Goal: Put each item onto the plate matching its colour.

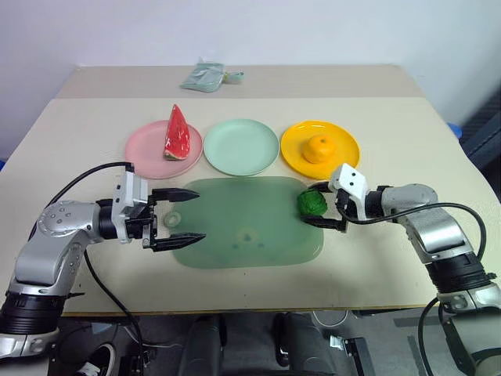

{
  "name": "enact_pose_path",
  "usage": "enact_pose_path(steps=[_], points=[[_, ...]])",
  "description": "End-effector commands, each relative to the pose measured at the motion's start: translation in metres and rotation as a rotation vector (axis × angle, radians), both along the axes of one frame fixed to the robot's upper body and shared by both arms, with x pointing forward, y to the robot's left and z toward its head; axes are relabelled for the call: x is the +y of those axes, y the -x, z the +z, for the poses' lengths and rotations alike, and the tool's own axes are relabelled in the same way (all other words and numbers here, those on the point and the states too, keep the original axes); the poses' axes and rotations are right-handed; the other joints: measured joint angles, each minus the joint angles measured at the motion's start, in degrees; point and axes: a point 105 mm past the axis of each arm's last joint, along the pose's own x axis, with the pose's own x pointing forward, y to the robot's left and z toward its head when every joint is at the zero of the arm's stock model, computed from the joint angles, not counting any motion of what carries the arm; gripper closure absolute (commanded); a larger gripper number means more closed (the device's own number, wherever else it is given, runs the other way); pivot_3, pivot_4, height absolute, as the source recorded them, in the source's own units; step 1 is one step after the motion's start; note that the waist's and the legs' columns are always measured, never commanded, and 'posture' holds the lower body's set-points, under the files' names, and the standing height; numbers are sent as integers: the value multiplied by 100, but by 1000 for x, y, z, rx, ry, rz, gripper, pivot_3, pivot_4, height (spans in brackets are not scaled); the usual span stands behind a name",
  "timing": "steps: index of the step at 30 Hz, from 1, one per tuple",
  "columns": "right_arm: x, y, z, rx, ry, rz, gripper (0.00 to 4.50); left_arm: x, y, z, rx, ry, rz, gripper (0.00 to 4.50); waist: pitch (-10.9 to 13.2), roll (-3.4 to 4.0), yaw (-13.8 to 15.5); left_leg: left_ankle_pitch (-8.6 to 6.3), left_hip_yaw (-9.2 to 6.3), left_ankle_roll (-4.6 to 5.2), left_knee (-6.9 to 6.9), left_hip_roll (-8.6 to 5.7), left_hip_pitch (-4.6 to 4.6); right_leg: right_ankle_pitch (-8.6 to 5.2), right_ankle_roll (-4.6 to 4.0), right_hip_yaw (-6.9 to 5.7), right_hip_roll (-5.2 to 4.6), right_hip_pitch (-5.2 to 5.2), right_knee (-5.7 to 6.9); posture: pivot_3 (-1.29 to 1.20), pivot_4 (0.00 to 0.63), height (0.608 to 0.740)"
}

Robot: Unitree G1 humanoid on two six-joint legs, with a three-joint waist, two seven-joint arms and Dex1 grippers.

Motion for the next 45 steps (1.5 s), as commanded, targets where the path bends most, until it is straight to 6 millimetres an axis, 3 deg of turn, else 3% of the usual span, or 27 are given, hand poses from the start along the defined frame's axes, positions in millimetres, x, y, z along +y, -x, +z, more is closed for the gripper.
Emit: enact_pose_path(steps=[1,3,7,10,12,19,24,26,28,30,33,38,45], points=[[3,-5,20,-52,-34,2,1352,-3,1,7,-53,-13,-14,0,0,0,-1,0,0,0,0,0,0,0,0,0,0,0,1,0,150,740],[7,-4,26,-74,-53,22,1863,-3,1,8,-56,-11,-11,0,0,0,-1,0,0,0,0,0,0,0,0,0,1,0,1,0,150,740],[18,-14,55,-151,-182,-2,1863,0,-8,9,-61,2,48,0,0,0,-2,0,0,0,0,0,0,0,0,0,0,0,2,0,150,740],[39,-22,70,-216,-240,12,1863,10,-37,16,-61,48,237,0,0,0,3,0,-2,0,0,0,1,0,0,0,2,0,4,0,150,740],[61,-30,74,-265,-256,14,1863,12,-49,21,-55,95,320,0,-1,-1,-3,0,-3,0,3,0,0,1,1,-1,2,0,6,0,150,740],[136,-65,87,-393,-341,-23,1863,7,-57,17,-101,84,403,0,0,0,-37,1,-1,-1,-2,0,-4,1,1,0,2,-9,7,0,150,740],[155,-88,78,-407,-323,-92,1863,8,-56,20,-135,86,433,0,-1,-2,5,1,0,-2,0,-1,-6,1,1,0,-2,-7,7,0,150,740],[156,-94,73,-394,-315,-112,1863,8,-54,20,-144,86,440,0,-1,-2,-6,1,1,-2,0,-2,-5,1,1,0,-4,-5,6,0,150,740],[155,-98,66,-365,-310,-133,795,10,-52,21,-163,79,451,0,-1,-2,-24,1,1,-2,-1,-2,-4,1,1,0,-3,-6,7,0,150,740],[153,-100,66,-365,-319,-143,53,13,-51,22,-171,78,465,0,-1,-1,-32,1,0,-2,-2,-1,-5,1,1,0,-2,-6,7,0,150,740],[146,-103,74,-379,-358,-157,53,13,-51,21,-170,76,469,0,0,-1,-46,1,1,-2,-3,-1,-5,1,1,0,-3,-8,7,0,150,740],[118,-92,104,-317,-641,-121,53,5,-45,24,-169,104,398,0,0,-1,-18,1,1,-2,-3,0,-5,1,1,1,-3,-7,7,0,150,740],[66,-12,109,-328,-673,149,53,11,-31,33,-175,135,267,0,0,0,14,0,-1,-1,-3,-2,-4,2,2,-3,-7,2,0,0,150,740]])
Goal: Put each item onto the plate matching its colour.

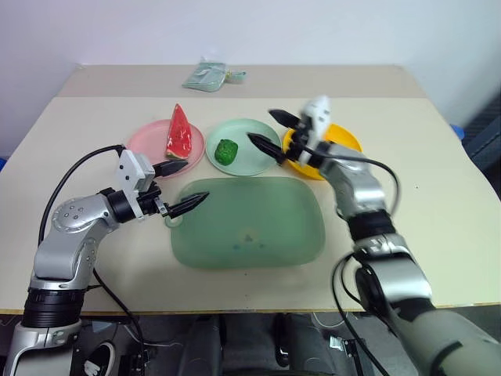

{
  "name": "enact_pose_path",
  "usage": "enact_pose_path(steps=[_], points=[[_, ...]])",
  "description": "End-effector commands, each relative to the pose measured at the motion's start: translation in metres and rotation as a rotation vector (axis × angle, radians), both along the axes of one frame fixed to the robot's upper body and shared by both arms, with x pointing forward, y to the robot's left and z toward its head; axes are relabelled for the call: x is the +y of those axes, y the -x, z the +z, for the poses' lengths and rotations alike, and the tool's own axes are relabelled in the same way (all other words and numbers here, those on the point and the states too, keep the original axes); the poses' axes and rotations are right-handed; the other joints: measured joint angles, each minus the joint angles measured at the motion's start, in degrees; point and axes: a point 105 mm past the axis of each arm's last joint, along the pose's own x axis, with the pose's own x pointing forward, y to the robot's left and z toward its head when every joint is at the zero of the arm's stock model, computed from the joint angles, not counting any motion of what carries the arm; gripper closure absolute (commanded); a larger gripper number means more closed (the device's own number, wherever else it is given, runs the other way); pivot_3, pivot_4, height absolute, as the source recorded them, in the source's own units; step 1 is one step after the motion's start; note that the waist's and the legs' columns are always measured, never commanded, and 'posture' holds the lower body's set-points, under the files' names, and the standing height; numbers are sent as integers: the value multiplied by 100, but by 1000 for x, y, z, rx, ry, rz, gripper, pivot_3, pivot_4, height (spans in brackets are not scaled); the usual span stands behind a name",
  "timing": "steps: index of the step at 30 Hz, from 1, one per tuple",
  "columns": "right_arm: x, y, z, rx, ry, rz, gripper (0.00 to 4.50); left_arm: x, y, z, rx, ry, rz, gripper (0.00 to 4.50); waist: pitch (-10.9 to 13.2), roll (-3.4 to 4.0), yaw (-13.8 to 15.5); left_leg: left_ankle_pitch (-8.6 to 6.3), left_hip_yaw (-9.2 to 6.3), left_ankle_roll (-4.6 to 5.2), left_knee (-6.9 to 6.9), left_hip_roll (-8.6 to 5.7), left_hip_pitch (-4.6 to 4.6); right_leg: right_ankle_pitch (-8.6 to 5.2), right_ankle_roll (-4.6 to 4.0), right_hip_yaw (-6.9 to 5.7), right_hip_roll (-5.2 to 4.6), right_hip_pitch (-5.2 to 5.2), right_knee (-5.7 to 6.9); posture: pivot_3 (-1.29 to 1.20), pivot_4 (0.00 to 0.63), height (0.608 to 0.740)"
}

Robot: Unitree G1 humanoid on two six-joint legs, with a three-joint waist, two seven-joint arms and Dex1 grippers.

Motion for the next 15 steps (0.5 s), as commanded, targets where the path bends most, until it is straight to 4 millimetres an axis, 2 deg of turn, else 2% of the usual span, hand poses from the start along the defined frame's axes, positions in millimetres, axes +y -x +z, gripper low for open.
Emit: enact_pose_path(steps=[1,4,7,10,13,15], points=[[-11,41,27,-104,-15,126,53,6,7,16,-58,7,-63,0,1,1,-35,0,0,0,0,0,2,0,0,0,1,-1,3,0,150,740],[-29,65,13,-60,47,163,53,6,12,16,-42,12,-124,0,0,3,-79,0,0,0,-2,5,11,0,-2,2,9,-1,7,0,150,740],[-40,83,-6,-47,188,175,53,6,15,12,-19,31,-166,0,-1,2,-44,0,0,0,-4,5,10,-1,-3,1,10,0,3,0,150,740],[-49,101,-20,63,240,234,53,5,16,9,1,25,-181,0,-1,2,-33,0,1,0,-1,3,8,-1,-2,2,7,0,1,0,150,740],[-60,110,-29,89,288,227,53,0,17,8,4,21,-218,0,-2,0,-21,0,-1,1,4,3,9,-1,-2,1,7,5,1,0,150,740],[-63,107,-28,51,309,188,53,-2,17,7,16,21,-236,0,-2,0,-26,0,-1,0,4,3,9,-1,-2,1,7,6,1,0,150,740]])
